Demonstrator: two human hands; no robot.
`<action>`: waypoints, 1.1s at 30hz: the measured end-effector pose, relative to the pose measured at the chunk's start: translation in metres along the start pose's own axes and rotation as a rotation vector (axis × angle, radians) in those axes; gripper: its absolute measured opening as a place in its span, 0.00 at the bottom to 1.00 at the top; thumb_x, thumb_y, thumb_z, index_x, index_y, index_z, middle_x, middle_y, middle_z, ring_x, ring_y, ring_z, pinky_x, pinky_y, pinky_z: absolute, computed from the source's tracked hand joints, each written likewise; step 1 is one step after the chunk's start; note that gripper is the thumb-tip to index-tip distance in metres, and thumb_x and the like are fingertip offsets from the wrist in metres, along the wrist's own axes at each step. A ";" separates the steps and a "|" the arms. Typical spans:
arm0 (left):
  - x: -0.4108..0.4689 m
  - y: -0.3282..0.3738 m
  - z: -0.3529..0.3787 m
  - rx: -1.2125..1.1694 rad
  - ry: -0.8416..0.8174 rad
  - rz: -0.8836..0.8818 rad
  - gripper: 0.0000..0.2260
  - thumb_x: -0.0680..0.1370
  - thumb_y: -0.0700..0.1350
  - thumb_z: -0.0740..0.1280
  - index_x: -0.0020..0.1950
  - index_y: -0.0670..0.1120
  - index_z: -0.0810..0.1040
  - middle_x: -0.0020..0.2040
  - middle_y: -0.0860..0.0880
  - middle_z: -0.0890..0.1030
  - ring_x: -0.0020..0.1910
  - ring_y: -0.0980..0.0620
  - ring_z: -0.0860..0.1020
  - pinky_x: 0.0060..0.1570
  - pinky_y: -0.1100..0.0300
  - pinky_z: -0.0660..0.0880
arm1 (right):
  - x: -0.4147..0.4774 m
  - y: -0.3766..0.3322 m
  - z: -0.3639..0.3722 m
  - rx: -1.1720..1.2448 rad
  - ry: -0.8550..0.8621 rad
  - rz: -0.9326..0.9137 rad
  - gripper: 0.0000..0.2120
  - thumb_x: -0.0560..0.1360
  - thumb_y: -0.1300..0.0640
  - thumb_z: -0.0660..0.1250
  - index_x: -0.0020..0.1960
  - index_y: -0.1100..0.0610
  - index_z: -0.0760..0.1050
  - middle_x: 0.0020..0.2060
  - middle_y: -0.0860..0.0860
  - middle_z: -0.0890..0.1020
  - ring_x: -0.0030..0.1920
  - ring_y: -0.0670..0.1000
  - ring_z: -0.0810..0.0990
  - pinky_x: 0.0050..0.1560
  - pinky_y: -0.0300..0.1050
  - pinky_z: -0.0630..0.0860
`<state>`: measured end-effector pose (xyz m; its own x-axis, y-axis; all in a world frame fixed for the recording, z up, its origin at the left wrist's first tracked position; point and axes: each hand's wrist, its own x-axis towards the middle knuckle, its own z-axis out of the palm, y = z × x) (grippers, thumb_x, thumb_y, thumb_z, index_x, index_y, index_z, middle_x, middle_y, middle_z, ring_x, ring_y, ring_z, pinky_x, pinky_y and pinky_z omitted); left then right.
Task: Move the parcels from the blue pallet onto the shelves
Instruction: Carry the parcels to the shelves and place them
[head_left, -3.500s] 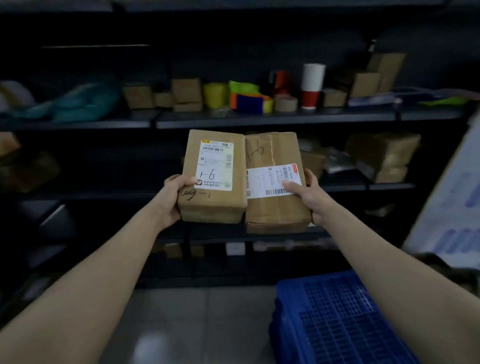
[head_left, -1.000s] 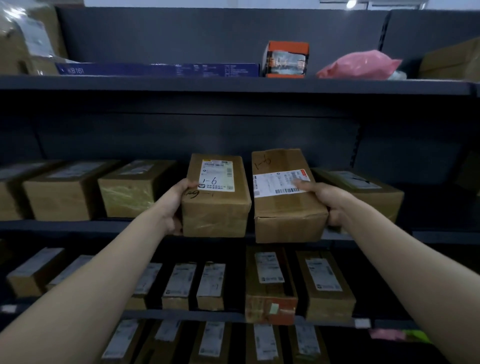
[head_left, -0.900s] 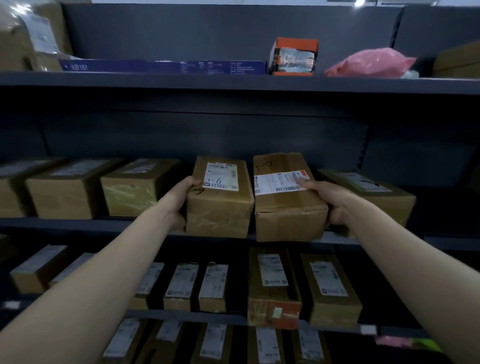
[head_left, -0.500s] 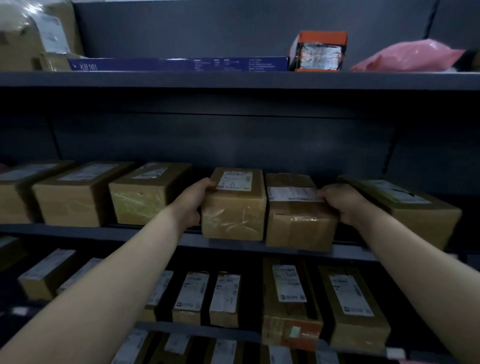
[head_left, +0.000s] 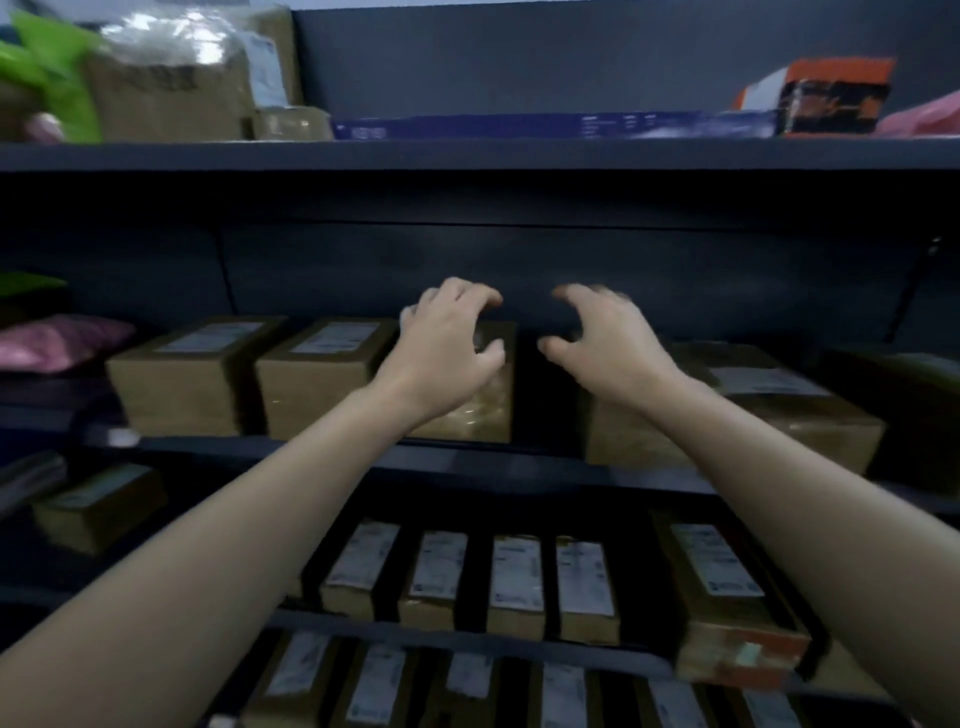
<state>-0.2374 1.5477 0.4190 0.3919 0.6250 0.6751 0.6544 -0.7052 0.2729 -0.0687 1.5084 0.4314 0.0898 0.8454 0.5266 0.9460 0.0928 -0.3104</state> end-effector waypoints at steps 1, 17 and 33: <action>-0.010 -0.018 -0.016 0.060 -0.003 0.018 0.19 0.76 0.47 0.66 0.67 0.47 0.71 0.63 0.49 0.72 0.62 0.49 0.68 0.64 0.52 0.62 | 0.001 -0.023 0.010 -0.023 -0.003 -0.032 0.29 0.76 0.50 0.67 0.74 0.56 0.64 0.68 0.56 0.71 0.69 0.58 0.66 0.69 0.54 0.64; -0.082 -0.261 -0.109 0.545 -0.211 -0.273 0.32 0.74 0.50 0.68 0.75 0.50 0.59 0.73 0.45 0.60 0.71 0.42 0.59 0.68 0.45 0.57 | 0.046 -0.196 0.160 -0.306 -0.236 -0.262 0.32 0.74 0.49 0.67 0.74 0.56 0.61 0.71 0.56 0.64 0.72 0.59 0.58 0.72 0.57 0.54; -0.046 -0.347 -0.073 0.520 -0.207 -0.196 0.31 0.73 0.44 0.68 0.74 0.55 0.60 0.72 0.50 0.66 0.69 0.43 0.63 0.64 0.45 0.56 | 0.110 -0.191 0.219 -0.406 -0.363 -0.159 0.36 0.74 0.45 0.67 0.76 0.49 0.54 0.72 0.56 0.63 0.71 0.61 0.57 0.71 0.62 0.53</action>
<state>-0.5297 1.7396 0.3428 0.3162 0.8161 0.4837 0.9376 -0.3466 -0.0281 -0.3081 1.6993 0.3755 -0.1088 0.9707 0.2142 0.9894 0.0849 0.1176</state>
